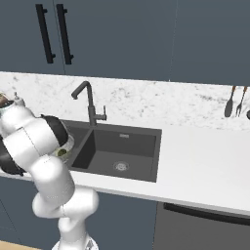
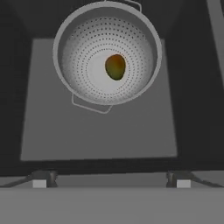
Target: Put the colander in the sink, put the pear, mango in the colander, and turn on the sink faucet and pour water over the colander.
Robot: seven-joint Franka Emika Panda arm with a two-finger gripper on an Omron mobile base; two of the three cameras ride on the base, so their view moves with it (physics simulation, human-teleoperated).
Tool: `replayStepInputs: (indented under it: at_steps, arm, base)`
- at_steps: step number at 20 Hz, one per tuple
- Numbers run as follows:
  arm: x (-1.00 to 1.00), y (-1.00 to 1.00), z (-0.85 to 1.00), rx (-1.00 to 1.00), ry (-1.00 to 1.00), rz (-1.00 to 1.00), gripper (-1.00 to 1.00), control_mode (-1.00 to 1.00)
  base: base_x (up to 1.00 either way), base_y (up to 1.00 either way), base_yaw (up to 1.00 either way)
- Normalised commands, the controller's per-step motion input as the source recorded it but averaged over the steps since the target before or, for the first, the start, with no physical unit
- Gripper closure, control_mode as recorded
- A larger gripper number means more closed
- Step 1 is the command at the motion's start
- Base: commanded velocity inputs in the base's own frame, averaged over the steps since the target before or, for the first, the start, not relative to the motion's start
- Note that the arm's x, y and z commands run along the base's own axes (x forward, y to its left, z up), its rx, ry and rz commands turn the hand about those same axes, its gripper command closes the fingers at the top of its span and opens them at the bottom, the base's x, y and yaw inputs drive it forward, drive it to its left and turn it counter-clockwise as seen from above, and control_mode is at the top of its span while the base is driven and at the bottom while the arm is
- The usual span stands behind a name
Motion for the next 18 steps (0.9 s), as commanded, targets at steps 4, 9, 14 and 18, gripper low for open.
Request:
replayStepInputs:
  at_steps: [4, 9, 14, 18]
  arm:
    - [-0.62, 0.26, 0.71, 0.18, 0.05, 0.09, -1.0, -1.0]
    - [-0.6, 0.37, 0.51, 0.2, 0.02, 0.16, -1.0, -1.0]
    - [-0.5, 0.54, 0.33, 0.09, 0.0, 0.26, -1.0, -1.0]
    - [-0.54, 0.59, 0.19, 0.0, -0.1, 0.27, -1.0, -1.0]
  base:
    - [0.0, 0.0, 0.0]
    - [0.0, 0.0, 0.0]
    - [0.0, 0.0, 0.0]
    - [0.0, 0.0, 0.0]
